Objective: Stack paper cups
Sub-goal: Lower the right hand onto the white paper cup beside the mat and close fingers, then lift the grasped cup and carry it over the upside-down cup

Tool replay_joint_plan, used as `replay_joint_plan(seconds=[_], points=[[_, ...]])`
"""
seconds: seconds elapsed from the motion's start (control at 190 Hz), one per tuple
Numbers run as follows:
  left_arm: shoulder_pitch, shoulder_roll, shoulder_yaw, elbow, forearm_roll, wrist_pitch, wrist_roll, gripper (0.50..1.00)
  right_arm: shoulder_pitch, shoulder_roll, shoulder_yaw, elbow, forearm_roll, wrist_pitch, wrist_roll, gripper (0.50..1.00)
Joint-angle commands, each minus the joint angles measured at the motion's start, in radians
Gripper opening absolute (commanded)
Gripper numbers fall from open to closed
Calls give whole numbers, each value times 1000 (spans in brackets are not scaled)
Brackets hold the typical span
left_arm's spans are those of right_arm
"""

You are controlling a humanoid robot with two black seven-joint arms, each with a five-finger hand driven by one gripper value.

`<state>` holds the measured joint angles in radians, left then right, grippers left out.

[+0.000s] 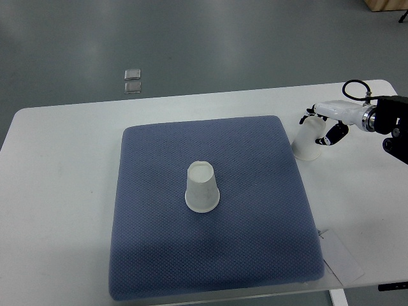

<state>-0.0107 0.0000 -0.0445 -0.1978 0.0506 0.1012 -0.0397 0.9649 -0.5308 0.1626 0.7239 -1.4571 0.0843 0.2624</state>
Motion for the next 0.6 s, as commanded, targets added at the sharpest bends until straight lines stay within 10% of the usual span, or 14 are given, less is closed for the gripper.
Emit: replay_joint_plan(seconds=[0.0, 0.322, 0.596], points=[[0, 0, 0, 1, 0, 0, 0, 1000, 2, -1, 0, 0, 0, 0, 1, 566], [0, 0, 0, 0, 0, 0, 0, 1000, 117, -86, 14, 52, 21, 15, 66, 541], [0, 0, 0, 0, 0, 0, 0, 1000, 273, -216, 23, 385, 61, 98, 67, 541]])
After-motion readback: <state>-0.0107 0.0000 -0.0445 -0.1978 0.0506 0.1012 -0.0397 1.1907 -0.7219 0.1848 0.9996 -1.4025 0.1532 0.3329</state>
